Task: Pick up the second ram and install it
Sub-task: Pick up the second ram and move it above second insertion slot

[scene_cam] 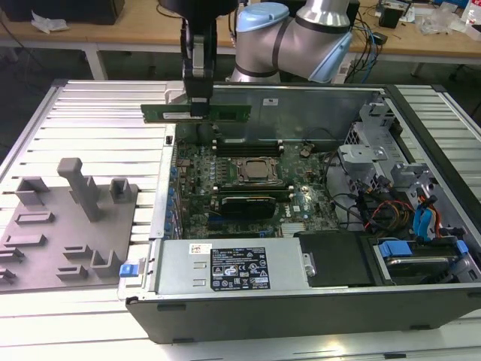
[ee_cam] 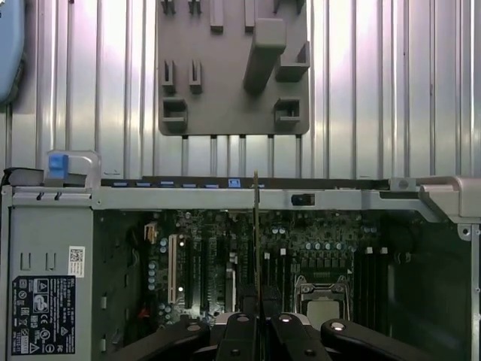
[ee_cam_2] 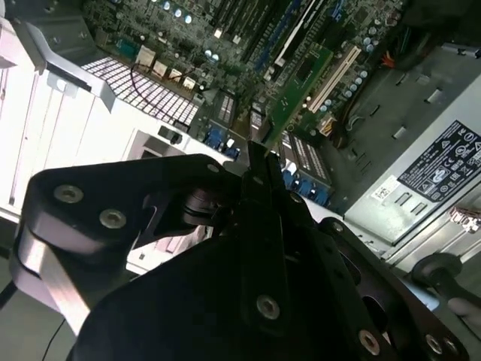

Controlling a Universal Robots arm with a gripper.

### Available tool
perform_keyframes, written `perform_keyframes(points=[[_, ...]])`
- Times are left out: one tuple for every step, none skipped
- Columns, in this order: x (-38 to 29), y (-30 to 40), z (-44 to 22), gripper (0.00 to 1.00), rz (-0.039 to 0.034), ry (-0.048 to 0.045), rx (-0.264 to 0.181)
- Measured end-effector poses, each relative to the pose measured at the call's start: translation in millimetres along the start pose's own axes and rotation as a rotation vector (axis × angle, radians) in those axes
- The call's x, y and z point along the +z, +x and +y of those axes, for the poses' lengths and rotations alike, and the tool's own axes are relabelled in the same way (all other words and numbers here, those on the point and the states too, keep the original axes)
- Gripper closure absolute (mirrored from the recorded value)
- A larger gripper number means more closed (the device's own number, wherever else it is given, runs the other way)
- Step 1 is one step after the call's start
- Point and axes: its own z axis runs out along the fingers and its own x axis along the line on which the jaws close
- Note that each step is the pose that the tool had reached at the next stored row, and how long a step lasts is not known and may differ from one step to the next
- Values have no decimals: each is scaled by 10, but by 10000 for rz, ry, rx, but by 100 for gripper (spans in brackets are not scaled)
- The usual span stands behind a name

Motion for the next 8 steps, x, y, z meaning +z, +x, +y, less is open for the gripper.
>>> perform_keyframes(points=[[10,-1,-13,87,-1,-4,1],[21,-2,-26,87,-1,-8,1],[43,-1,-48,87,-2,-13,0],[56,-2,-64,87,0,-17,0],[68,-1,-79,87,-1,-20,1],[81,-1,-97,87,-1,-24,0],[101,-1,-118,87,-1,-28,1],[120,0,-136,87,-2,-31,2]])
